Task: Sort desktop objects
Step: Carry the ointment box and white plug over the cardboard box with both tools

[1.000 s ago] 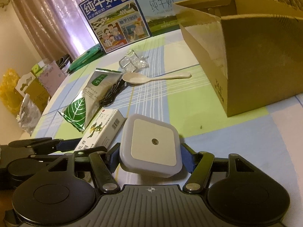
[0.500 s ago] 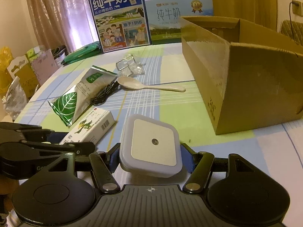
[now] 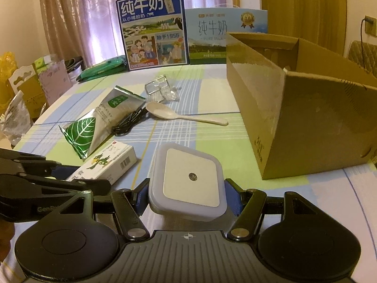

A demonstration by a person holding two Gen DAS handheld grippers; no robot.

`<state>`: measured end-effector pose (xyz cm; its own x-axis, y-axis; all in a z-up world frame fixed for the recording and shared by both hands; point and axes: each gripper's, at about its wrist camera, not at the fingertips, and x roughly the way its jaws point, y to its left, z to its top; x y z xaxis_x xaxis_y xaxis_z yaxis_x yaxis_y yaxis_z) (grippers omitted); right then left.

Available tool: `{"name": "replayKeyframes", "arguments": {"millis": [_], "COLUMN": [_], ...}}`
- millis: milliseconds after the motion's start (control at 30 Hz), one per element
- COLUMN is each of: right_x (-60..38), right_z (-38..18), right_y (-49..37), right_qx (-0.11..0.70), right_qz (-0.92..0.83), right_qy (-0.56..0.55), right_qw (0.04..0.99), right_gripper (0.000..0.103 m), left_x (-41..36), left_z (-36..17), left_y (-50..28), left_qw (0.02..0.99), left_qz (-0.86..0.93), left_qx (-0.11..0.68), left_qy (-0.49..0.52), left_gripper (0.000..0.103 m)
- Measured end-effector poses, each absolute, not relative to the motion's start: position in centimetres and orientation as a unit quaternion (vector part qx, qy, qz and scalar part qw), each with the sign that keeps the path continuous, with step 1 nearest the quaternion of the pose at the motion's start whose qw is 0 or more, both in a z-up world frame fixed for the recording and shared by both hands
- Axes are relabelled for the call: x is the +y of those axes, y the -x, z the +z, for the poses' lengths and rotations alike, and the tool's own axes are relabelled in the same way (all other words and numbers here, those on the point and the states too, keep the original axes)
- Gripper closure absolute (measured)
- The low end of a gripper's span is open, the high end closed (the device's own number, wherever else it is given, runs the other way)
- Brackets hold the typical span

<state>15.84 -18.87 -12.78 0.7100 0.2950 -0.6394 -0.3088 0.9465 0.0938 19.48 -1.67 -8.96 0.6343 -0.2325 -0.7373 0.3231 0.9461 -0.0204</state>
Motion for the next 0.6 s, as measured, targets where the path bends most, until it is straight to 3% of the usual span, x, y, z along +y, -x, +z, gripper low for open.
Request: {"name": "replayKeyframes", "arguments": {"millis": [600], "right_x": [-20.2], "right_z": [-11.0], "right_y": [-13.8], "right_qx": [0.343], "right_qz": [0.155], "right_qy": [0.015], "right_qw": [0.926], "right_gripper": [0.041], "left_x": [-1.9], "left_z": [-7.5], "left_y": [-17.3], "left_qw": [0.904], "left_qz": [-0.142], "left_qx": [0.401], "left_qy": [-0.043], "left_gripper": [0.070]}}
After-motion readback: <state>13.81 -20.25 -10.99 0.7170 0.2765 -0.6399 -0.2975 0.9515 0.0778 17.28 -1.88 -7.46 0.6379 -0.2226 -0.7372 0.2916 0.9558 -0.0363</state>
